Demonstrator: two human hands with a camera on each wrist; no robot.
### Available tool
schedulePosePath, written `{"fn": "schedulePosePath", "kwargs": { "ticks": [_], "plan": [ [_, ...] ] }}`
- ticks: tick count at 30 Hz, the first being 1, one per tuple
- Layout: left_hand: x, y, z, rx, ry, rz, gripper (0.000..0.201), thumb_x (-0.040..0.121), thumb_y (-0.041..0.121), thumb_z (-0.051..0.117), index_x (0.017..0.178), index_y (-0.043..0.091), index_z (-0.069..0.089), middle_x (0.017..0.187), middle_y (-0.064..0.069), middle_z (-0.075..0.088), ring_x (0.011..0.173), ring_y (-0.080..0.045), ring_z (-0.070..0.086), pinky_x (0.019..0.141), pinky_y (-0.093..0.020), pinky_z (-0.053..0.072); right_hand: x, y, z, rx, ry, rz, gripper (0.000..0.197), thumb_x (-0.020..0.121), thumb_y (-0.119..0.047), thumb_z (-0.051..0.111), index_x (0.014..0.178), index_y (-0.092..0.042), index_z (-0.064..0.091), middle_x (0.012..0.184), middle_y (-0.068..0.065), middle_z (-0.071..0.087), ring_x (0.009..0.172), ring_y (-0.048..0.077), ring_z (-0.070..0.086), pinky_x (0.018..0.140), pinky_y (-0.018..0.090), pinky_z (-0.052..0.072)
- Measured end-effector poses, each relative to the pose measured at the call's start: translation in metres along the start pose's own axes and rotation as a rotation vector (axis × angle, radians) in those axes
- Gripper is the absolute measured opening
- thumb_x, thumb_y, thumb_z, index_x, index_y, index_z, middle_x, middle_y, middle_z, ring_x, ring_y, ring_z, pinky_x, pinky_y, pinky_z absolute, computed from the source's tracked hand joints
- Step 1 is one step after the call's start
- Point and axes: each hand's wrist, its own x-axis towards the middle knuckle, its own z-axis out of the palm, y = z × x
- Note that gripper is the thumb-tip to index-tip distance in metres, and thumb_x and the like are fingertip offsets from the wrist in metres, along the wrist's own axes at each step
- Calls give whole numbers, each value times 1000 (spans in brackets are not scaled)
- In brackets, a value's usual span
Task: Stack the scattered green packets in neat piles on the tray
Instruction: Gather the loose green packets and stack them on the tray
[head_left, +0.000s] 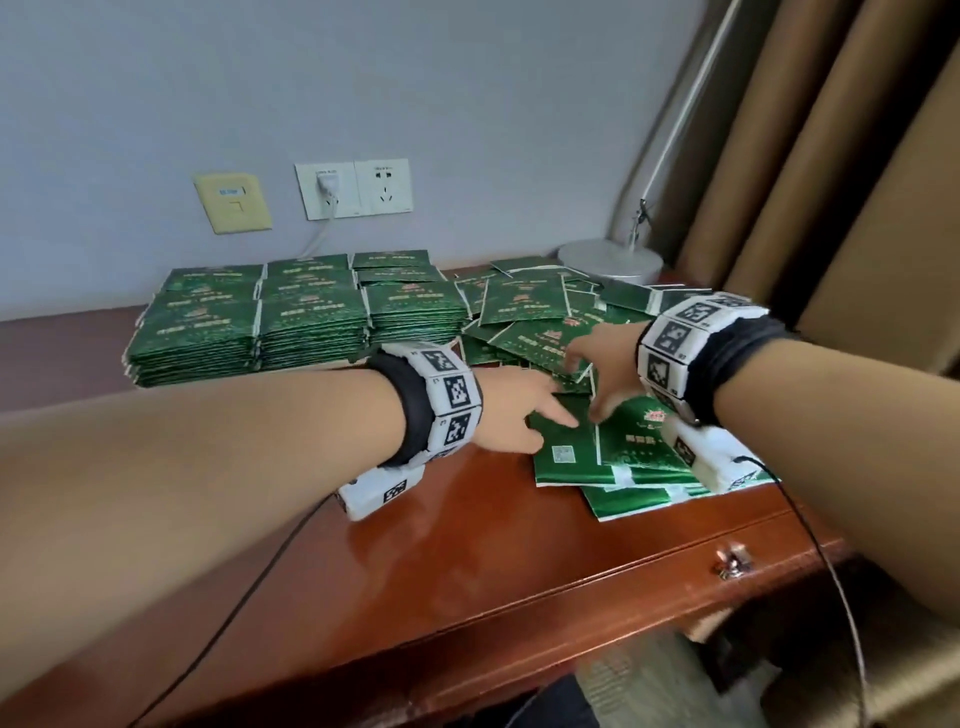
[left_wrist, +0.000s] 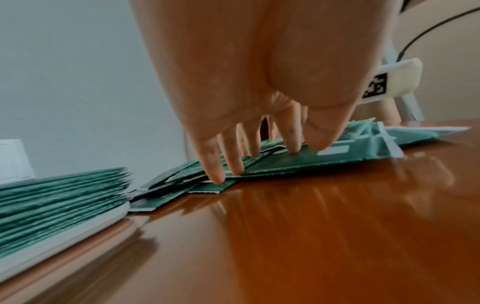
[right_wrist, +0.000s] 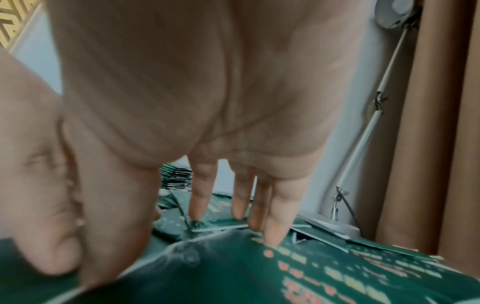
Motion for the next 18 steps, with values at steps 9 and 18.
{"fn": "schedulePosePath", "kwargs": {
  "ticks": [9,18],
  "plan": [
    [-7,-7,2,93,-107,-51,55,98,22,39,146,46,28,159,8,17,144,-21,15,114,-28,13,5,5,9,-94,-73,-24,80,56,-43,88,125,-32,48,134,3,37,107,25,51,78,33,46],
    [-13,-17,2,131,-159,-89,58,95,22,40,144,49,27,159,7,18,140,-27,24,114,-38,28,16,-7,-4,-175,-9,-106,37,67,-51,78,95,-30,65,120,-2,51,114,22,45,81,31,44]
  ]
}}
